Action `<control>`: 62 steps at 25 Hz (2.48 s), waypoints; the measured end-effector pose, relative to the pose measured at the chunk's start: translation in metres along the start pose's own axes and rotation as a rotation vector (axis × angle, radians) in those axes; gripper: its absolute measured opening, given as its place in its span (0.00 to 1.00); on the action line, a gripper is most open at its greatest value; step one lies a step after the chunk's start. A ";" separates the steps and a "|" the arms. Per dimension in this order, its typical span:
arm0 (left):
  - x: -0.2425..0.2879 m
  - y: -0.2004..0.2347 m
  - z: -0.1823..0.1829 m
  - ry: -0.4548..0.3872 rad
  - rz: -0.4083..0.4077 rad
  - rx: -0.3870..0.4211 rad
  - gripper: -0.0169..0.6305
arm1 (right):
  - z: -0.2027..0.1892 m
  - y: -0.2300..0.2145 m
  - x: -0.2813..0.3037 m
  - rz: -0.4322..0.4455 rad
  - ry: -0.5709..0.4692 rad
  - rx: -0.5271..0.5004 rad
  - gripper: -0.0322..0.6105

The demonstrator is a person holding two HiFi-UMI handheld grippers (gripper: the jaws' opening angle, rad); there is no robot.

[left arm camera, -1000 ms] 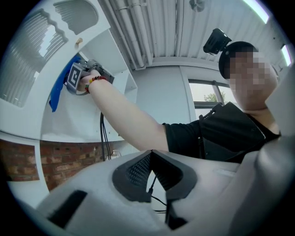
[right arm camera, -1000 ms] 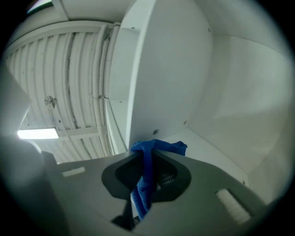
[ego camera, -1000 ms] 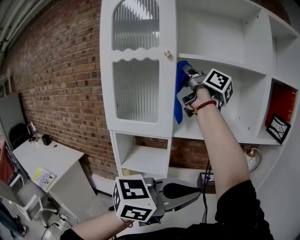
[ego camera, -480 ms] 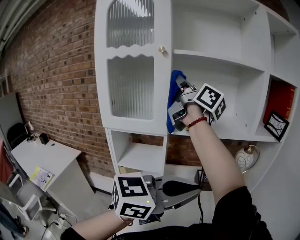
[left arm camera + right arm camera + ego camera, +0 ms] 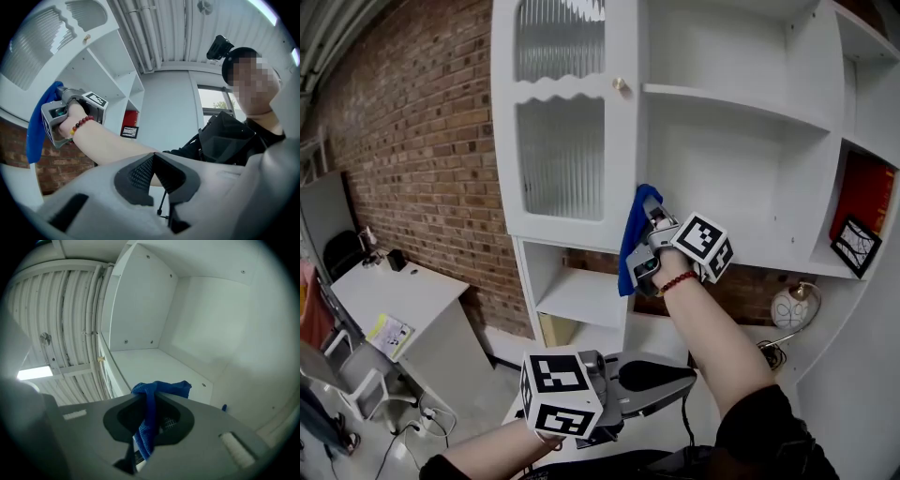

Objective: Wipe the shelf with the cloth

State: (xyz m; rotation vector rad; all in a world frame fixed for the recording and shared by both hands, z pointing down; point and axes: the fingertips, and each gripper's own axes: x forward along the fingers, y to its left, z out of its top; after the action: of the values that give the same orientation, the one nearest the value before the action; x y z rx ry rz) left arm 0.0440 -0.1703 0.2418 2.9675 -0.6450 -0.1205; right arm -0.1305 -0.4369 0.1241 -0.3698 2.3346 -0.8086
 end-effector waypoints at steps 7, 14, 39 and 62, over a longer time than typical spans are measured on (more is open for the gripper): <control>0.006 -0.013 -0.007 -0.048 0.076 -0.037 0.03 | -0.026 -0.028 -0.021 -0.078 0.095 0.000 0.08; -0.002 -0.013 -0.019 -0.083 0.177 -0.095 0.03 | -0.040 -0.035 -0.054 -0.073 0.145 -0.093 0.08; -0.129 -0.178 -0.078 -0.043 -0.026 -0.001 0.03 | -0.203 0.132 -0.348 -0.134 -0.031 0.020 0.08; -0.179 -0.327 -0.158 -0.033 -0.121 -0.178 0.03 | -0.378 0.195 -0.522 -0.502 0.179 0.002 0.08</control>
State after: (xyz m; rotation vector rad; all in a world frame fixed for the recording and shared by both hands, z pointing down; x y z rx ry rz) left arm 0.0313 0.2134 0.3708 2.8362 -0.4331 -0.2246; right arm 0.0119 0.1173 0.4792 -0.9420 2.4359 -1.1143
